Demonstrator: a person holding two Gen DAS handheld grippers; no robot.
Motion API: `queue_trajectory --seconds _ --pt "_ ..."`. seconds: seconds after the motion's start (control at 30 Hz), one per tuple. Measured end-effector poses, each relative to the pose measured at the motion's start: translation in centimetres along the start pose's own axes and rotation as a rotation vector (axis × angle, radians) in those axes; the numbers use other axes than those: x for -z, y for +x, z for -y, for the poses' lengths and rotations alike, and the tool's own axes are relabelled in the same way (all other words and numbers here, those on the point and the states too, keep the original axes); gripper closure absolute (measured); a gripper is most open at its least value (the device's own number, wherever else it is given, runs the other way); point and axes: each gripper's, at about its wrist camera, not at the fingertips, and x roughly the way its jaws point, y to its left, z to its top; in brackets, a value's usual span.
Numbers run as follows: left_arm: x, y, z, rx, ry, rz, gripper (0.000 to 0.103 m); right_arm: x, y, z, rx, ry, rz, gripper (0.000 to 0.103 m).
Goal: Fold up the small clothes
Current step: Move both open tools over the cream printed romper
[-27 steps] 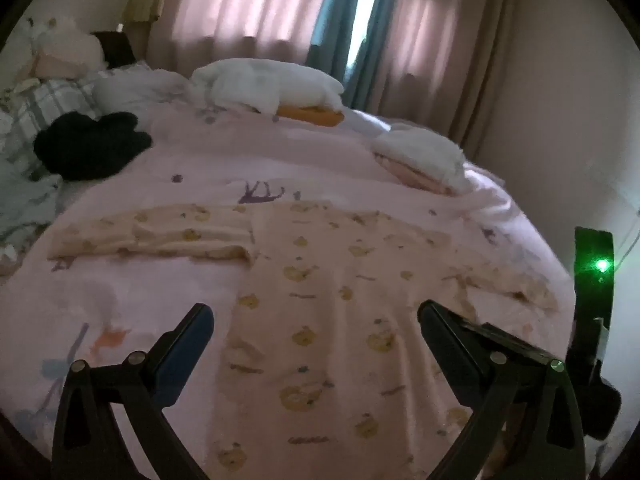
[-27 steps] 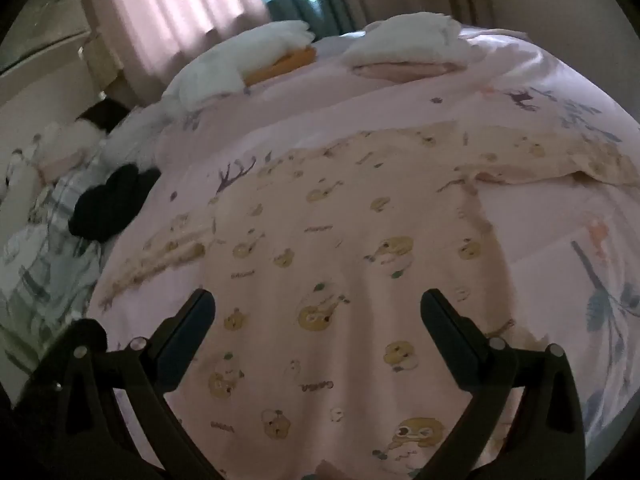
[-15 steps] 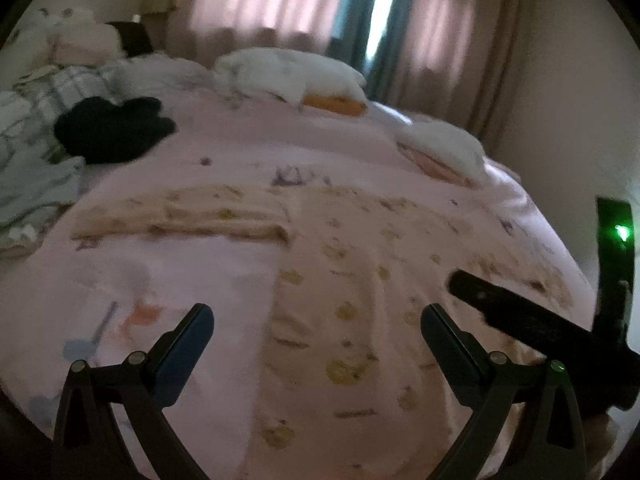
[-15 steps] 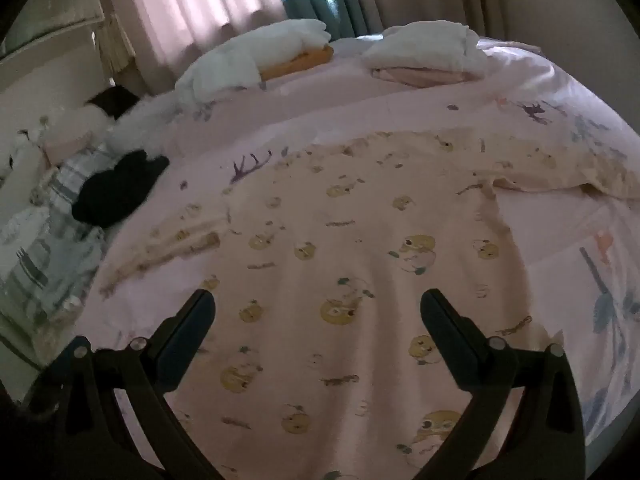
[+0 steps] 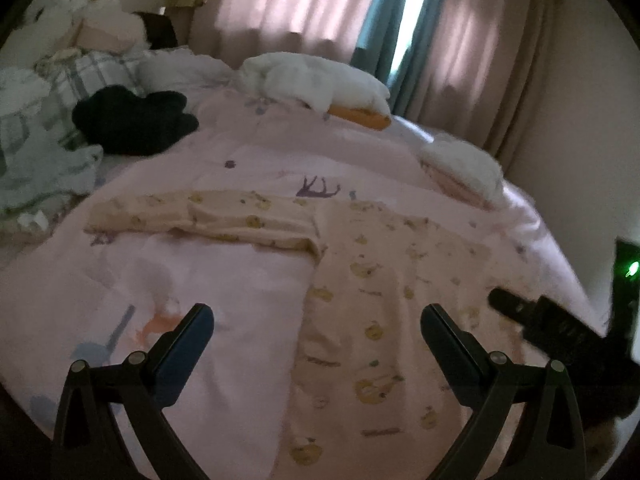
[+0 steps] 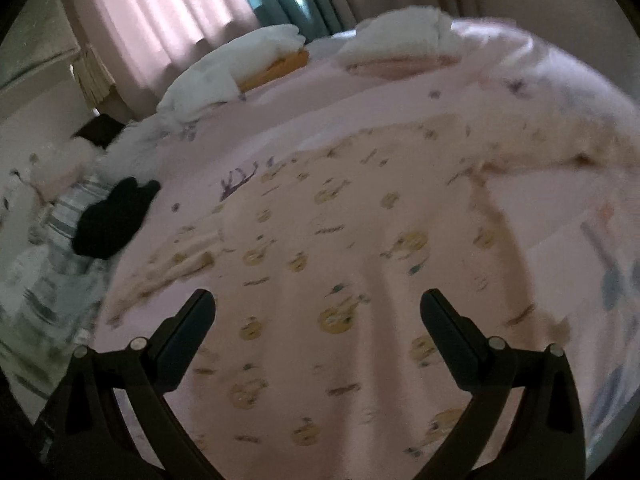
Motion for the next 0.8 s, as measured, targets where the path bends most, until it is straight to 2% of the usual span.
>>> queue_trajectory --seconds 0.13,0.2,0.33,0.53,0.8 --pt "-0.3 0.2 0.6 -0.010 0.042 0.024 0.001 -0.7 -0.9 0.4 0.029 -0.039 0.102 0.000" --pt "-0.4 0.4 0.9 -0.013 0.048 0.016 0.001 -1.0 -1.6 0.4 0.046 -0.048 0.112 0.000" --pt "-0.5 0.7 1.6 -0.007 0.060 0.010 0.001 -1.0 -2.0 0.5 0.081 -0.040 0.078 0.000" --pt "-0.1 1.1 3.1 -0.048 0.111 0.000 0.001 -1.2 -1.8 0.9 0.109 -0.033 0.047 0.001" --pt "-0.4 1.1 3.7 -0.019 0.069 0.025 0.001 -1.0 -2.6 0.9 0.167 -0.067 0.078 0.001"
